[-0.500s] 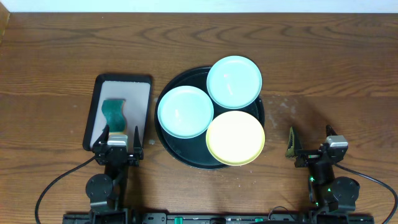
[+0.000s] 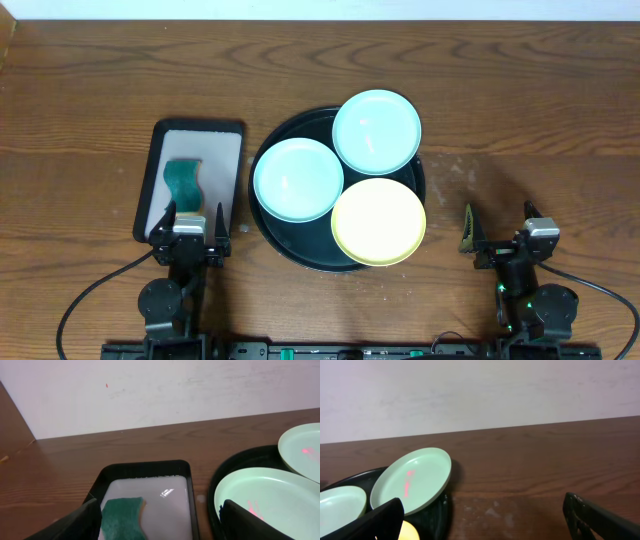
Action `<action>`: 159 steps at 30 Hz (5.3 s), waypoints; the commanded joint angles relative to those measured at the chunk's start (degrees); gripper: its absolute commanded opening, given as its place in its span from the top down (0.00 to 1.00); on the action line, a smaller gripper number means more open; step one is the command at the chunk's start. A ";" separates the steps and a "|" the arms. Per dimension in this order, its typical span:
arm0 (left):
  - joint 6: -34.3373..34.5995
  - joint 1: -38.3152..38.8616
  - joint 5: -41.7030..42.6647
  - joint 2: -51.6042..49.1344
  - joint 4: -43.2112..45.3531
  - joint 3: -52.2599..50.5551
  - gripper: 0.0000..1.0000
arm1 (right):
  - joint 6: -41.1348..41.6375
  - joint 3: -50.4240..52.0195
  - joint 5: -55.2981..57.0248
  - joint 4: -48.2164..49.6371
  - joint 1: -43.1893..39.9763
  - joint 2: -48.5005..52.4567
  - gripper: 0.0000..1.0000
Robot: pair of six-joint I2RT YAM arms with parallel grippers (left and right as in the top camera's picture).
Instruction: Clean dirty plates on tray and stack at the side
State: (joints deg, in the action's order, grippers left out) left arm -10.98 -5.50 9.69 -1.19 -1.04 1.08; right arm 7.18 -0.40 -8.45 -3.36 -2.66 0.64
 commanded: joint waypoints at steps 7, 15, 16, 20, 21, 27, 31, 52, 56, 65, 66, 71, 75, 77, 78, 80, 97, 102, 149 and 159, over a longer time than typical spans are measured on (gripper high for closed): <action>-0.79 0.17 0.24 -0.15 -2.10 -0.85 0.24 | 0.48 0.09 0.04 -0.22 0.50 -0.11 0.01; -0.79 0.17 0.24 -0.15 -2.10 -0.85 0.24 | 0.48 0.09 0.04 -0.22 0.50 -0.11 0.01; -0.79 0.17 0.24 -0.15 -2.10 -0.85 0.24 | 0.46 0.09 0.04 -0.22 0.50 -0.11 0.01; -0.79 0.17 0.24 -0.15 -2.10 -0.85 0.24 | 0.46 0.09 0.04 -0.22 0.50 -0.11 0.01; -0.79 0.17 0.24 -0.15 -2.10 -0.85 0.24 | 0.46 0.09 0.04 -0.22 0.50 -0.11 0.01; -0.79 0.17 0.24 -0.15 -2.10 -0.85 0.24 | 0.48 0.09 0.04 -0.22 0.50 -0.11 0.01; -0.79 0.17 0.24 -0.15 -2.10 -0.85 0.24 | 0.48 0.09 0.04 -0.22 0.50 -0.11 0.01; -0.79 0.17 0.28 -0.15 -2.08 -0.85 0.24 | 0.46 0.09 0.68 0.00 0.50 -0.11 0.01; -0.79 0.17 0.31 -0.15 -2.05 -0.85 0.24 | 0.48 0.09 0.42 1.18 0.50 -0.11 0.01; -0.76 0.17 0.28 -0.15 -1.84 -0.50 0.23 | 0.48 0.09 -1.11 1.27 0.50 -0.09 0.01; -0.76 0.17 0.28 -0.15 -1.84 -0.02 0.24 | 0.48 0.09 -1.09 1.51 0.50 -0.11 0.01; -0.74 0.17 0.11 -0.17 -1.92 3.23 0.23 | 0.42 -0.04 -3.65 4.98 0.50 0.11 0.01; 1.27 0.15 0.11 -0.28 -3.45 6.56 0.23 | -0.74 -1.75 -6.16 5.35 0.50 1.09 0.01; 2.60 0.17 0.13 -0.96 -3.72 8.41 0.23 | -1.84 -3.39 -6.54 5.35 0.50 2.14 0.01; 3.08 0.17 0.13 -1.51 -3.98 9.53 0.24 | -2.45 -4.31 -6.64 5.35 0.50 2.82 0.01; 3.89 0.17 0.15 -3.21 -4.79 12.48 0.24 | -3.58 -6.80 -6.67 5.33 0.50 4.98 0.01; 4.20 0.17 5.33 -41.29 -34.51 57.57 0.24 | -5.99 -48.54 -18.93 -12.33 0.50 48.72 0.01; 4.22 0.17 5.35 -56.26 -51.98 74.95 0.23 | -5.99 -62.90 -20.57 -25.79 0.52 61.33 0.01; 19.91 0.15 -6.56 -88.78 -68.59 90.12 0.24 | 27.12 -80.32 2.16 -32.76 37.55 113.92 0.66; 19.89 0.17 -6.56 -88.78 -69.35 89.77 0.25 | 30.75 -80.32 1.51 -29.75 38.80 117.39 0.79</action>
State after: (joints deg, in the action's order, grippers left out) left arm 7.94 -5.45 4.08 -89.95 -69.73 90.24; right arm 35.33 -79.57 -7.25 -33.63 35.05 116.11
